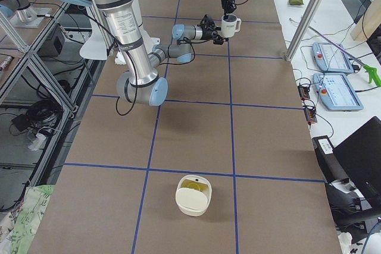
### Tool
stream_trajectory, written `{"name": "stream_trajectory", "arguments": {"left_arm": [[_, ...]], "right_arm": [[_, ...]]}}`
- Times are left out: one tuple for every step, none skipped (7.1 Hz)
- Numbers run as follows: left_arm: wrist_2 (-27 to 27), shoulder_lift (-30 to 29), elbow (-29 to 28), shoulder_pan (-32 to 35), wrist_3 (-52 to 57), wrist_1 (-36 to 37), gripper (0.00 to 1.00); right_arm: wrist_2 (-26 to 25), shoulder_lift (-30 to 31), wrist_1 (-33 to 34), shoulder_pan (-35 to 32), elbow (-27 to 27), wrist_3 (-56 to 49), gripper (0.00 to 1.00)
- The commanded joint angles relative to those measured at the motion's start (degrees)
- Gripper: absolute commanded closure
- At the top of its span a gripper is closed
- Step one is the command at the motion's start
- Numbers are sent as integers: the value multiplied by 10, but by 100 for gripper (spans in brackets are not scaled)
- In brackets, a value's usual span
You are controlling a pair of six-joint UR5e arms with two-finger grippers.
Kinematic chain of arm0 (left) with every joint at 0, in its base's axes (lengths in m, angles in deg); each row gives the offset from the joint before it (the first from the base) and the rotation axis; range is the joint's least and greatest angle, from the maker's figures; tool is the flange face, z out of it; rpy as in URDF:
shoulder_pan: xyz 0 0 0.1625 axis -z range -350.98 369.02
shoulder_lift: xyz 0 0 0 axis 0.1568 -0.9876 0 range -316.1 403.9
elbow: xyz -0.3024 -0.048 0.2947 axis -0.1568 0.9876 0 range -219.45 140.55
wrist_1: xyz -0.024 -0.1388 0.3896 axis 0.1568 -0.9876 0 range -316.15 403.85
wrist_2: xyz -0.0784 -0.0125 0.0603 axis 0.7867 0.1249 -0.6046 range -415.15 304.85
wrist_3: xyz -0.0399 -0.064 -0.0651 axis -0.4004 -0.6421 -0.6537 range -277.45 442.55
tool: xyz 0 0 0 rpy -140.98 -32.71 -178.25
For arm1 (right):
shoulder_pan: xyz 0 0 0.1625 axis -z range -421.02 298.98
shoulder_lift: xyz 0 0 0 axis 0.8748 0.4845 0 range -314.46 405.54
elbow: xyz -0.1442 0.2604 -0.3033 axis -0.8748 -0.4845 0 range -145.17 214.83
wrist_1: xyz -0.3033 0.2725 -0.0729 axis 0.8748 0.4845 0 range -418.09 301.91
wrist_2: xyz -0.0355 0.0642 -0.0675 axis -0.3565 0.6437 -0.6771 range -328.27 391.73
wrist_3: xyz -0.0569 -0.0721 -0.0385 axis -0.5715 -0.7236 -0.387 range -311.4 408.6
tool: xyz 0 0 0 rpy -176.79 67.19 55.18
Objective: Left arm hands cup to right arm to dump lemon
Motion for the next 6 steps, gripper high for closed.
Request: {"name": "stream_trajectory", "arguments": {"left_arm": [[41, -6, 10, 51, 1, 0, 100], [42, -1, 29, 70, 5, 8, 100], [43, 3, 41, 84, 17, 20, 100], [43, 23, 63, 94, 56, 40, 100], [42, 84, 127, 97, 123, 67, 100], [42, 163, 189, 111, 199, 71, 100]], "right_arm": [[0, 10, 0, 1, -1, 1, 1], [0, 10, 0, -3, 3, 1, 1], [3, 17, 1, -12, 6, 0, 2], [10, 37, 1, -24, 17, 0, 2], [44, 68, 2, -47, 35, 0, 2], [87, 94, 3, -73, 54, 0, 2]]}}
